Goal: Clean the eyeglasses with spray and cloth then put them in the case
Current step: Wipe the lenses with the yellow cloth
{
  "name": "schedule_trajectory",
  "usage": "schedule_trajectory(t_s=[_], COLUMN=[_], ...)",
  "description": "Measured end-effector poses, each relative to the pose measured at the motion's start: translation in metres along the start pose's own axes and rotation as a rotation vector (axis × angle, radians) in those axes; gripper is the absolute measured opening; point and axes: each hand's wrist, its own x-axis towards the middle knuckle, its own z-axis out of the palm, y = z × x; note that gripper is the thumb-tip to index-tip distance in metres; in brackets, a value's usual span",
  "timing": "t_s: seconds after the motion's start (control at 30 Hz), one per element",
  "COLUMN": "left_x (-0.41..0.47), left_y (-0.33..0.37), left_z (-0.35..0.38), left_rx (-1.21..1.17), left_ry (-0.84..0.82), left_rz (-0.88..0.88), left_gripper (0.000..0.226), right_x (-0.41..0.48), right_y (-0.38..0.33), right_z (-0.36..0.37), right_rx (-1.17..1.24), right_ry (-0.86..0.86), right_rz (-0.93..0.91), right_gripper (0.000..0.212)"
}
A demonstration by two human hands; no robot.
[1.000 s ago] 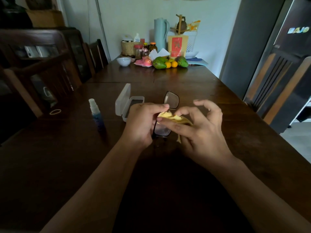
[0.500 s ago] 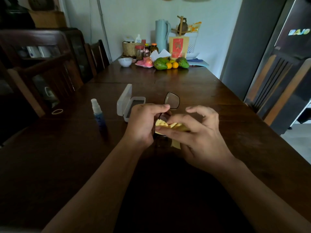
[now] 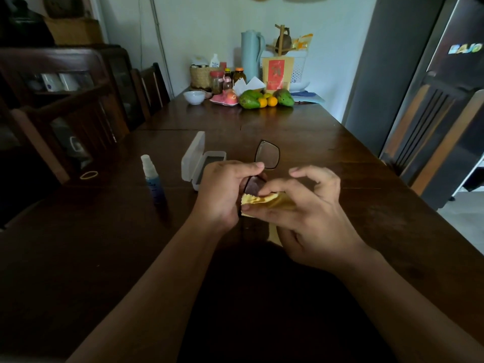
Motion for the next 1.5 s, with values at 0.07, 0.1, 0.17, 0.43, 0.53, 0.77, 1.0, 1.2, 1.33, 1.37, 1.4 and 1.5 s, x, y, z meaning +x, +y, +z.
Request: schedule_trajectory(t_s=[0.07,0.1,0.17,0.43,0.53,0.77,1.0,1.2,1.33,1.37,1.4,1.5], left_x=[0.001,0.001,0.002,0.01,0.012,0.011,0.011,0.005,0.001,0.001,0.001,0.002], left_y=[0.0,0.0,-0.001,-0.008,-0.009,-0.007,0.004,0.006,-0.002,-0.004,-0.007,-0.014], left_z=[0.001,0.001,0.001,-0.01,-0.016,-0.024,-0.027,-0.019,-0.006,-0.001,0.004,0.017], left_rx=[-0.004,0.006,0.025,0.45,0.699,0.954,1.257,1.395,1.414,1.427,1.447,1.509], left_ry=[-0.013,-0.014,-0.012,-0.029,-0.044,-0.214,-0.415,-0.384,-0.236,-0.209,-0.197,-0.218], left_rz=[-0.001,0.001,0.018,0.337,0.457,0.417,0.207,0.25,0.482,0.532,0.558,0.546], left_gripper=[0.018,0.018,0.016,0.018,0.013,0.023,0.055,0.055,0.017,0.017,0.02,0.035], right_x=[0.0,0.001,0.003,-0.004,-0.008,-0.014,-0.02,-0.022,-0.022,-0.022,-0.022,-0.022], right_y=[0.002,0.001,-0.002,0.022,0.034,0.05,0.056,0.056,0.059,0.059,0.059,0.06], right_z=[-0.003,-0.003,-0.001,-0.004,-0.006,-0.004,0.003,0.007,0.009,0.009,0.009,0.008], right_rx=[-0.017,-0.03,-0.048,-0.006,0.007,0.068,0.119,0.148,0.171,0.173,0.179,0.207], right_ry=[0.008,0.018,0.044,0.178,0.149,0.079,0.004,0.014,0.01,0.01,0.016,0.023], right_rz=[0.036,0.059,0.07,0.13,0.249,0.459,0.506,0.466,0.489,0.494,0.505,0.563], right_gripper=[0.044,0.042,0.036,0.021,0.022,0.023,0.023,0.022,0.021,0.021,0.021,0.023])
